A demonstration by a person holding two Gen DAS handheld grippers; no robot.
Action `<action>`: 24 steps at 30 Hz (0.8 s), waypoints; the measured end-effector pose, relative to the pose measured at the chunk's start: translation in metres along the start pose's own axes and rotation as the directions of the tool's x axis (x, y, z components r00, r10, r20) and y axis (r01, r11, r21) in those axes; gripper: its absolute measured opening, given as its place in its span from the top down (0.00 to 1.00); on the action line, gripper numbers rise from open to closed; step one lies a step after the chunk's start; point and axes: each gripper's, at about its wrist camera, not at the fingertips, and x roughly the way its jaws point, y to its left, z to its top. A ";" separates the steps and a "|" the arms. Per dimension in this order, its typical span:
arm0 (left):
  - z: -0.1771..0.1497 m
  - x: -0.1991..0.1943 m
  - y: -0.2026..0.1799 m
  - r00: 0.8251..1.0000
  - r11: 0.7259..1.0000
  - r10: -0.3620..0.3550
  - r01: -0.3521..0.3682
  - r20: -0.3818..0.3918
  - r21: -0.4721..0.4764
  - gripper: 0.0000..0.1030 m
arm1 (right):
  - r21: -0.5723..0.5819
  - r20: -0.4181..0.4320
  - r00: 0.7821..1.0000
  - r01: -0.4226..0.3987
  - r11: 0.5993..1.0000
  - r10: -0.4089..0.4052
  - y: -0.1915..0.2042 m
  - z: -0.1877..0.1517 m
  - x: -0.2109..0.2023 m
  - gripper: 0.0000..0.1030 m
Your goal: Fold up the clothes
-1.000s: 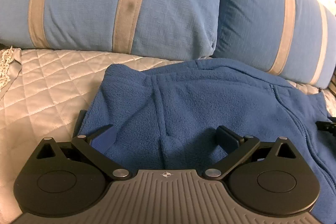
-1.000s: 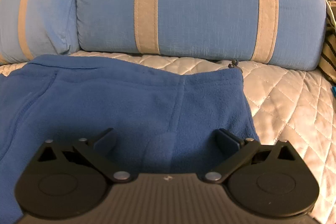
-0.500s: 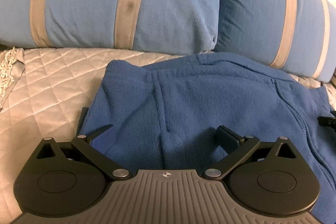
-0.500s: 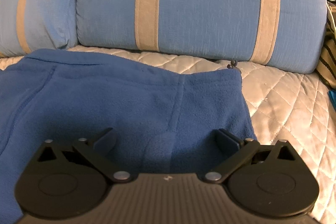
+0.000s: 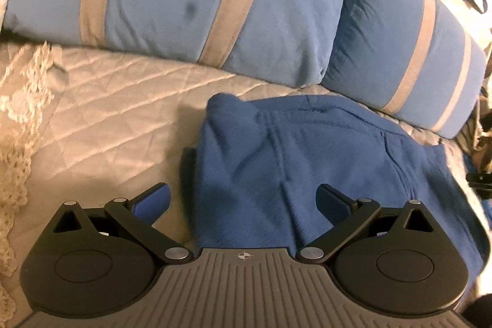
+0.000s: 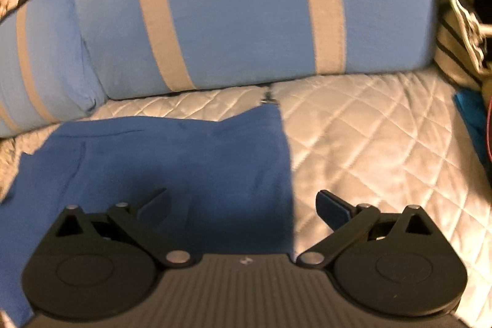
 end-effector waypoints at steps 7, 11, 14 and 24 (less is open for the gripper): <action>-0.019 0.023 0.056 0.978 0.954 -0.186 0.158 -0.094 -0.254 0.00 | 0.231 -0.157 0.961 -0.187 0.955 0.226 -0.048 -0.010 0.009 0.00; -0.032 0.034 0.083 0.952 0.886 -0.302 0.262 -0.046 -0.383 0.00 | 0.328 -0.199 0.927 -0.242 0.913 0.317 -0.061 -0.023 0.026 0.00; -0.031 0.038 0.096 0.925 0.836 -0.380 0.334 -0.021 -0.436 0.00 | 0.344 -0.180 0.914 -0.289 0.894 0.365 -0.065 -0.029 0.031 0.01; -0.030 0.058 0.084 0.848 0.783 -0.527 0.458 -0.058 -0.421 0.01 | 0.395 -0.140 0.855 -0.414 0.820 0.499 -0.073 -0.031 0.042 0.02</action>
